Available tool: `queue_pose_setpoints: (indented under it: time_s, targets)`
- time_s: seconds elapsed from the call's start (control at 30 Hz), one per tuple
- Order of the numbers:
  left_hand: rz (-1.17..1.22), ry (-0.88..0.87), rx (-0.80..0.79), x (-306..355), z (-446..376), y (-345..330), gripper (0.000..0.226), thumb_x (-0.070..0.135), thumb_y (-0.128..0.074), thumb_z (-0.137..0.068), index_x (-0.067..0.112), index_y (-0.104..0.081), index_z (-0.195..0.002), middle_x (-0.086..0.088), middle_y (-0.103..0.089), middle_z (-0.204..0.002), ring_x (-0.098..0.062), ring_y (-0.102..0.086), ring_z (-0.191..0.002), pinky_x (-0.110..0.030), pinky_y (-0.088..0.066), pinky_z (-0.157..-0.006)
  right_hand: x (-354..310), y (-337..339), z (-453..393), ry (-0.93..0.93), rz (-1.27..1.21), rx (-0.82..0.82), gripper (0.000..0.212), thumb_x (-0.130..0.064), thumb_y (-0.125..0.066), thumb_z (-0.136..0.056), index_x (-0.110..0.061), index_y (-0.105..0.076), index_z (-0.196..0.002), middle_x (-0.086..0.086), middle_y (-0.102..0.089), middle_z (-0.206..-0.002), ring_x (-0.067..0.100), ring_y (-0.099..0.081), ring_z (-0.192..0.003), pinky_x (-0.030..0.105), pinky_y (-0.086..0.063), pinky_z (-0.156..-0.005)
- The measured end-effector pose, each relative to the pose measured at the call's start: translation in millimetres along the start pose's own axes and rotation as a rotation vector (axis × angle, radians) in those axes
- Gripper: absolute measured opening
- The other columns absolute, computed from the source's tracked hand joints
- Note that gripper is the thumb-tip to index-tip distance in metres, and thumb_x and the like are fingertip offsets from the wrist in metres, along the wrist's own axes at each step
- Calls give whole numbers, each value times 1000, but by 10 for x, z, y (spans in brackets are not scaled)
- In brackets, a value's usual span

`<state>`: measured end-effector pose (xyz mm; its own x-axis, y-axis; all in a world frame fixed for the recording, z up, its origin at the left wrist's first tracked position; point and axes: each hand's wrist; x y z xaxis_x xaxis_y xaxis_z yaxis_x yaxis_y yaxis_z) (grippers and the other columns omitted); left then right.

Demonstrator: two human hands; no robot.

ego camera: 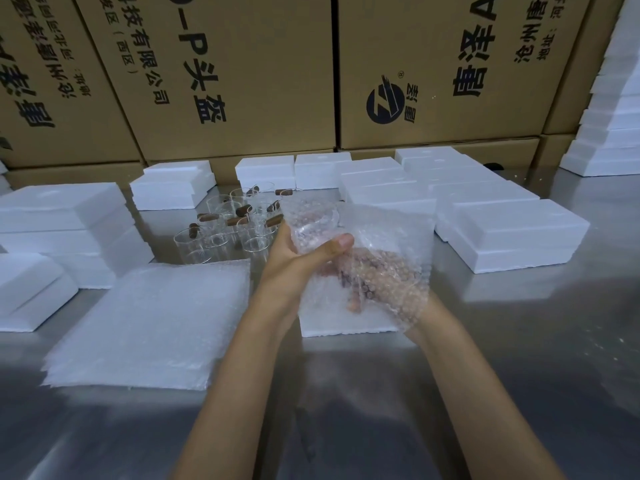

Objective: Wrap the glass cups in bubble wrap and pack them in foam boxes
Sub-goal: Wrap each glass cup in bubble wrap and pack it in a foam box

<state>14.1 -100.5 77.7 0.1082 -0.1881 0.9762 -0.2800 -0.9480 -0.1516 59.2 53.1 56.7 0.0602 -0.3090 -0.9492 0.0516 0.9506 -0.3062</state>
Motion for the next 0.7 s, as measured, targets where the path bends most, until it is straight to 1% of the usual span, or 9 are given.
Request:
queue_pose_setpoints:
  time_s: [0.1, 0.17, 0.3, 0.37, 0.43, 0.5, 0.53, 0.6, 0.7]
  targets:
    - [167, -16, 79, 57, 8, -7, 77, 24, -87, -66, 18, -53, -135, -5, -71, -124, -21, -71, -109, -37, -56, -89, -115, 6, -36, 288, 105, 56, 14, -11, -70, -89, -18, -82, -87, 6, -78, -91, 22, -74, -71, 26, -58, -64]
    - [284, -2, 125, 87, -7, 49, 78, 21, -86, -72, 15, -50, -141, -12, -66, -131, -27, -68, -115, -43, -56, -94, -153, 126, -88, 377, -79, 238, 22, -2, -65, -91, -15, -81, -83, 9, -78, -90, 23, -73, -75, 26, -58, -69]
    - [478, 12, 114, 98, -32, 156, 66, 18, -74, -87, 15, -47, -147, -14, -60, -140, -30, -61, -126, -54, -45, -109, -170, 230, -109, 374, -2, 485, 29, 5, -48, -93, -9, -70, -106, 0, -74, -83, 13, -68, -73, 20, -55, -69]
    - [549, -5, 78, 87, -35, 152, 61, 17, -68, -91, 13, -46, -148, -14, -59, -142, -31, -59, -128, -54, -43, -111, -172, 192, -59, 297, 199, 275, 30, 4, -53, -89, -19, -68, -102, -15, -73, -81, 9, -64, -83, 14, -49, -74]
    - [579, -11, 60, 86, -37, 117, 61, 17, -65, -92, 12, -45, -149, -15, -56, -144, -32, -57, -130, -56, -40, -113, -112, 125, -4, 144, 449, -43, 28, -24, -72, -78, -32, -68, -104, -29, -71, -99, -4, -61, -105, 11, -43, -86]
    - [585, 6, 51, 71, -44, 72, 61, 17, -65, -91, 8, -44, -148, -19, -53, -145, -36, -55, -132, -56, -40, -113, -59, 48, 6, 112, 548, -166, 57, -55, -81, -70, -36, -67, -122, -26, -66, -123, -5, -54, -123, 21, -42, -103]
    - [582, 26, 55, 61, -49, 48, 60, 16, -65, -90, 4, -46, -145, -21, -53, -145, -38, -54, -131, -55, -40, -112, -44, 9, -10, 158, 496, -130, 56, -57, -79, -76, -31, -68, -124, -19, -67, -126, -1, -56, -124, 23, -43, -104]
    - [550, 70, 40, 29, -57, 21, 53, 11, -67, -86, 3, -49, -136, -26, -52, -136, -43, -54, -123, -52, -43, -110, -77, -47, -32, 282, 265, 62, 27, -38, -72, -90, -19, -76, -109, -8, -75, -113, 5, -66, -111, 25, -48, -93]
    - [477, 120, -23, -15, -57, 4, 65, 5, -71, -81, 2, -48, -142, -20, -58, -135, -37, -58, -126, -50, -45, -109, -134, 59, -71, 316, 47, 274, 10, -16, -63, -96, -13, -71, -92, 3, -78, -92, 15, -72, -90, 30, -52, -81]
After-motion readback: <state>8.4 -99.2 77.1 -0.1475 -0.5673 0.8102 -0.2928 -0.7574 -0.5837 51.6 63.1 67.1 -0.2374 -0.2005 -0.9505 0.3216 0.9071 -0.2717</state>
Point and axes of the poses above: each hand's wrist, its own z-axis away from the middle knuckle, its own y-axis out of the back of the hand, x = y × z
